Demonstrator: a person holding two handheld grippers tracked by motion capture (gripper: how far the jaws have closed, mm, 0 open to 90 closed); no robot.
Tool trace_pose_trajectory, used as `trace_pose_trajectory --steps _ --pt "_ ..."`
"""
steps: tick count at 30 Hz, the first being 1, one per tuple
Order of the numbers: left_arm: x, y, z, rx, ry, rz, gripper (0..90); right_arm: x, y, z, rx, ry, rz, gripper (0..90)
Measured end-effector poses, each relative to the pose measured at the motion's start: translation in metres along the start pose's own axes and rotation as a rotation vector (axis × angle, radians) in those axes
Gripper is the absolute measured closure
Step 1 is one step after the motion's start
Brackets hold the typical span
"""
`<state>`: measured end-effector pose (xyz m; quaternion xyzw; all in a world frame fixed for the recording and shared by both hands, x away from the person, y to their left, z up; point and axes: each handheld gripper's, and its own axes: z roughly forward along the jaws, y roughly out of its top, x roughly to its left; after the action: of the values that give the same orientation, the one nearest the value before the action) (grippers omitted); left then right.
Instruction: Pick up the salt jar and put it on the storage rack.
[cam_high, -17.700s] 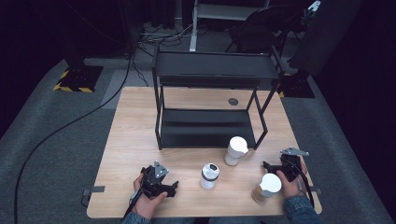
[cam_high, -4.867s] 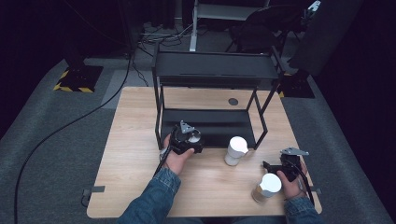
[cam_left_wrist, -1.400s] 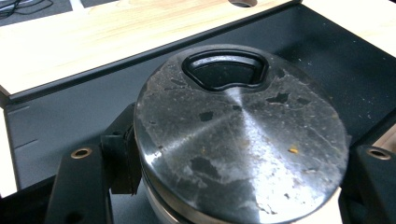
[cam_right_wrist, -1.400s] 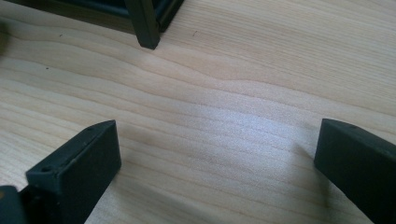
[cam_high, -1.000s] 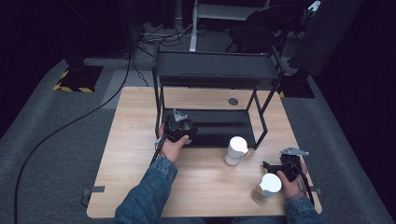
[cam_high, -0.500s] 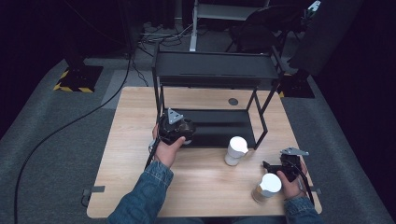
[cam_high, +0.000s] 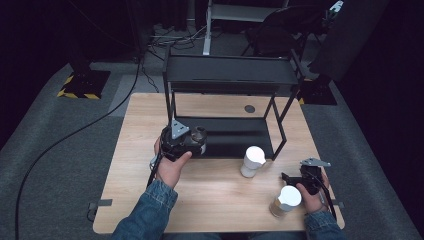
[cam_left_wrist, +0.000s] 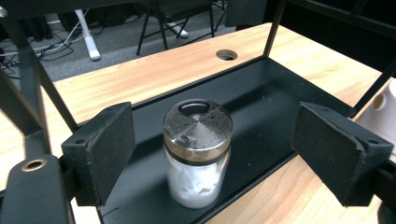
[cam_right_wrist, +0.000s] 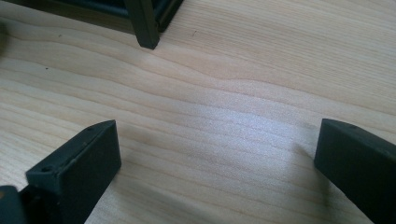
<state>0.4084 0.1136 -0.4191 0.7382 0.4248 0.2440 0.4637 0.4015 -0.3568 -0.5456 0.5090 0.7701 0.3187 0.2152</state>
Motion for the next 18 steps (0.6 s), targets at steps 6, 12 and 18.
trace_pose_trajectory --steps 6,12,18 --pt "-0.002 -0.002 -0.011 -0.002 0.001 0.006 13.3 0.0 0.0 0.0 0.0 0.0 0.0 0.0" --pt "-0.005 -0.008 -0.023 0.005 -0.008 0.017 13.1 -0.001 0.001 0.001 -0.001 0.011 -0.015 0.1" --pt "-0.008 -0.017 -0.034 -0.002 -0.006 0.016 13.0 -0.002 0.001 0.001 -0.001 0.016 -0.02 0.0"
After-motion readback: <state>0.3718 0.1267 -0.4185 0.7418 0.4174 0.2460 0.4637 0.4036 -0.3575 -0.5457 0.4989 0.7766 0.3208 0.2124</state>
